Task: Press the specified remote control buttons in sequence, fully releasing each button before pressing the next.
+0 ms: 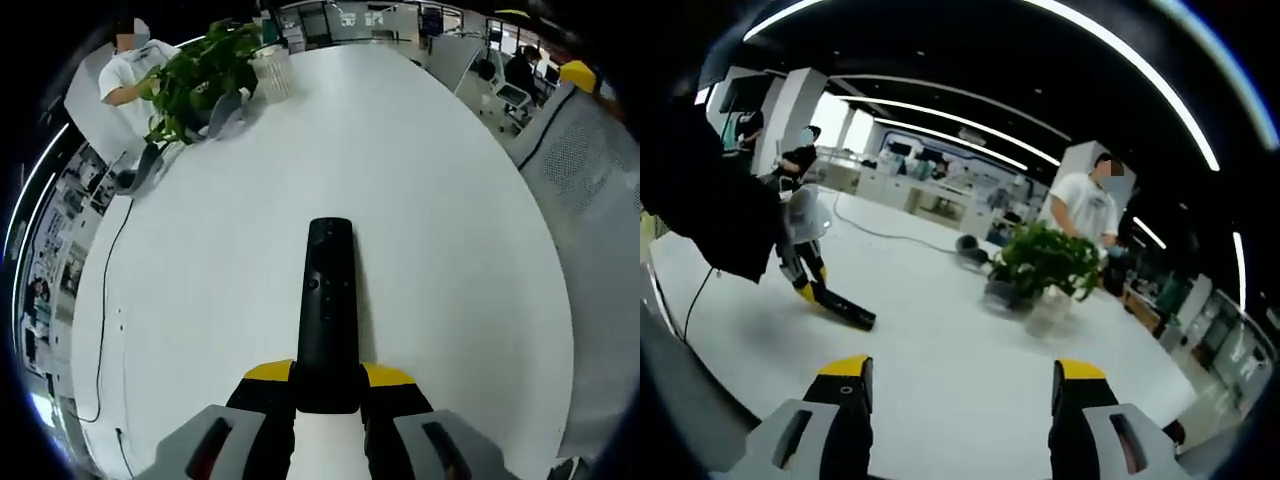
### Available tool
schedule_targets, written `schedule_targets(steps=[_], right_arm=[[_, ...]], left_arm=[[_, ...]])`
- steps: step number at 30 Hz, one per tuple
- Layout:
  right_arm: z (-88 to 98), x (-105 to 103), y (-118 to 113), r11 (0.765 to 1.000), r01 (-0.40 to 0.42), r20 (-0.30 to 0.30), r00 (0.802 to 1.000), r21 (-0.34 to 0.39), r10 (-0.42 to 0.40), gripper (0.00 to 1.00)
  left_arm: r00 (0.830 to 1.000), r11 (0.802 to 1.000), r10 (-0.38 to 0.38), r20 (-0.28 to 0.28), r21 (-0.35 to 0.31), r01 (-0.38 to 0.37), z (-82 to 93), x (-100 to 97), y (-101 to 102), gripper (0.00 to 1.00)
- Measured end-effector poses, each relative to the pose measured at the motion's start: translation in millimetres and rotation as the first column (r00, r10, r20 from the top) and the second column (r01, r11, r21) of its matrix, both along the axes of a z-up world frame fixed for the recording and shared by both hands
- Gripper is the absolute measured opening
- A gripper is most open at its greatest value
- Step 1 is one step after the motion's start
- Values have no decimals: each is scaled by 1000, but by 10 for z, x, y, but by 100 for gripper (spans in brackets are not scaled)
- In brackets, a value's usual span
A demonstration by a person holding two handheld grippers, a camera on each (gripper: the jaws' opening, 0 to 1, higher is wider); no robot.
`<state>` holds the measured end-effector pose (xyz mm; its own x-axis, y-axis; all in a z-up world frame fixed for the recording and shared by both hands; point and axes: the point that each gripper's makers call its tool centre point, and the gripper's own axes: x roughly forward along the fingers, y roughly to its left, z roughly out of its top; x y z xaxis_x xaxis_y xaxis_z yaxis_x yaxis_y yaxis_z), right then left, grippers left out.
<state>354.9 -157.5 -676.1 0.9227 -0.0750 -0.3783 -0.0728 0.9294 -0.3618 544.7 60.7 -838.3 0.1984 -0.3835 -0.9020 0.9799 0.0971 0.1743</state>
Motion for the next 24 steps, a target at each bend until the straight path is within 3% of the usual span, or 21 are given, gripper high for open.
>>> schedule_targets(steps=[11, 18, 24], right_arm=[[-33, -2, -29, 1000, 13, -17, 1000, -20, -13, 68], [-62, -3, -38, 999, 17, -33, 999, -29, -18, 66], [-77, -1, -44, 999, 21, -43, 999, -35, -23, 66]], left_arm=[[999, 999, 4, 33, 39, -5, -51, 463, 36, 24], [998, 997, 31, 58, 64, -34, -44, 868, 88, 24], [998, 998, 7, 70, 66, -12, -44, 1087, 53, 24]])
